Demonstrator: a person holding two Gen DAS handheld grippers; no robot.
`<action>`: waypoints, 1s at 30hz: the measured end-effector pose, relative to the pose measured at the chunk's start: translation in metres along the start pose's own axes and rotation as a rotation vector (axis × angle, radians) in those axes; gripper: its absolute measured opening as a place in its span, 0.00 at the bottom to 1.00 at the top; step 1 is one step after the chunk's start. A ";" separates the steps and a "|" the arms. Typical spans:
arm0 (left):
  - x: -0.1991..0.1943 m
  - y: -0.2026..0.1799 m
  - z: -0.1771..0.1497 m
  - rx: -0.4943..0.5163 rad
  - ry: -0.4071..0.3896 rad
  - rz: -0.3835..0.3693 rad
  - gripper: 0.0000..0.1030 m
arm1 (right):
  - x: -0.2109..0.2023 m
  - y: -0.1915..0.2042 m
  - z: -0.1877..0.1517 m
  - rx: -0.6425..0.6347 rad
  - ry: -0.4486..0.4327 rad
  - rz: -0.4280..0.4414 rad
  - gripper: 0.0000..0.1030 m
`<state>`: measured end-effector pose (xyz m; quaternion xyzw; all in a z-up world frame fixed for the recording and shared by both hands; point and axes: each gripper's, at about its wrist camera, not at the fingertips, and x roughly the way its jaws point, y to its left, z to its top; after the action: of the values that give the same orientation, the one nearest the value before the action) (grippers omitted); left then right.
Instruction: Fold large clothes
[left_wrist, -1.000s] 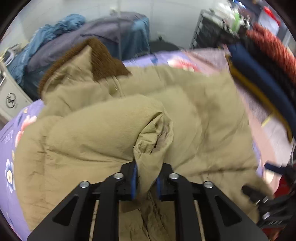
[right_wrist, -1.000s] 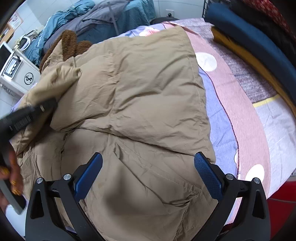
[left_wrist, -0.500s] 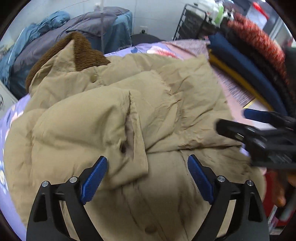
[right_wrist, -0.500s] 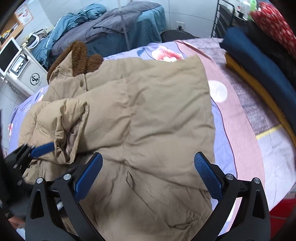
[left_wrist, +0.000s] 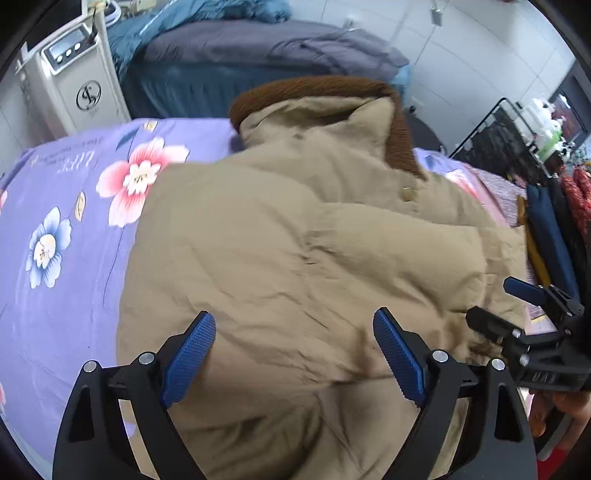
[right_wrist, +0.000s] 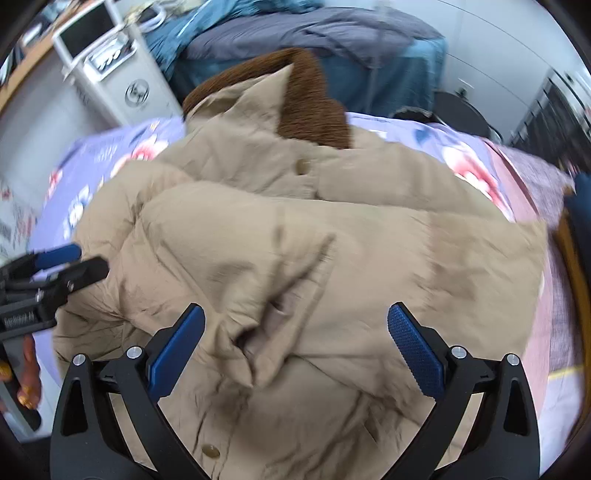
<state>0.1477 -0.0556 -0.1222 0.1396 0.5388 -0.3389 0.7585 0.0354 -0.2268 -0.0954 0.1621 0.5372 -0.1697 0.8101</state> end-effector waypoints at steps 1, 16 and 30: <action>0.008 -0.003 0.001 0.024 0.019 0.019 0.82 | 0.008 0.003 0.001 -0.012 0.023 -0.018 0.95; 0.095 0.000 0.001 0.016 0.299 0.068 0.94 | 0.102 -0.030 -0.011 0.154 0.249 0.028 0.96; 0.101 -0.001 -0.002 0.032 0.274 0.088 0.94 | 0.109 -0.027 -0.013 0.139 0.223 0.019 0.96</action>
<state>0.1647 -0.0918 -0.2152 0.2203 0.6250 -0.2917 0.6897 0.0529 -0.2560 -0.2028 0.2410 0.6095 -0.1796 0.7336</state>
